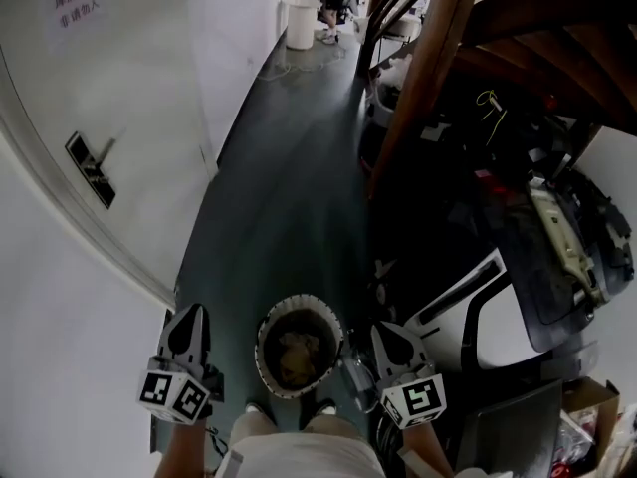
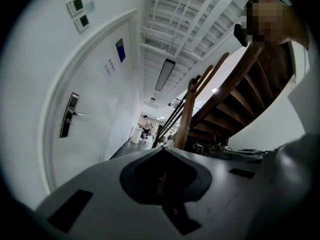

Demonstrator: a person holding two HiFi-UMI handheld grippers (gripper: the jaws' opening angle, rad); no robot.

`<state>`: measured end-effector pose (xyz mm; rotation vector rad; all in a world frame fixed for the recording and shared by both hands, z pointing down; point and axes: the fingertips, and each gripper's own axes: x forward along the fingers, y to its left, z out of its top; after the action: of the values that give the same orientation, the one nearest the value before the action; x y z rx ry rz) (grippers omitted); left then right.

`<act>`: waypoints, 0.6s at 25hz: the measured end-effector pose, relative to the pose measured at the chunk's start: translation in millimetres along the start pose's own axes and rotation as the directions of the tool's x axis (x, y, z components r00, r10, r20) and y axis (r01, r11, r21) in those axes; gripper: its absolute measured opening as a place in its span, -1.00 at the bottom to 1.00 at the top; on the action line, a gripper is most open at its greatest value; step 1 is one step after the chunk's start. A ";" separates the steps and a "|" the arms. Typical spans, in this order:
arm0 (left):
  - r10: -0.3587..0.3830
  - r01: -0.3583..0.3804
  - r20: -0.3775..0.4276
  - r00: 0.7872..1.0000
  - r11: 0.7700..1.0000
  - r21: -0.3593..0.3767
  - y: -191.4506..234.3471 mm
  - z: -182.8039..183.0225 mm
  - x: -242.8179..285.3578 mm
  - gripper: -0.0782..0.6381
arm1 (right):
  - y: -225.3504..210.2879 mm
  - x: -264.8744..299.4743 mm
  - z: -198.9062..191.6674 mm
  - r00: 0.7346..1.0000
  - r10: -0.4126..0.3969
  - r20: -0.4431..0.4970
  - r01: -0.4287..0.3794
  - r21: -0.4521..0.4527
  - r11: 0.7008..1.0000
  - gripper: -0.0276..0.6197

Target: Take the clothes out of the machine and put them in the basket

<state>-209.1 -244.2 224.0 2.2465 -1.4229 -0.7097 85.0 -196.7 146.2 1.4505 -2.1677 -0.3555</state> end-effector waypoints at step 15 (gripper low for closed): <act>0.016 -0.032 0.127 0.992 0.991 0.127 -27.1 66.8 -59.1 -0.74 | -26.6 -39.7 57.6 0.994 -0.063 0.085 0.067 -0.040 0.997 -0.87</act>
<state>-251.1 -182.8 167.7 2.3129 -1.5950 -0.7847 86.8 -174.4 74.8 1.5098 -2.1678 -0.4908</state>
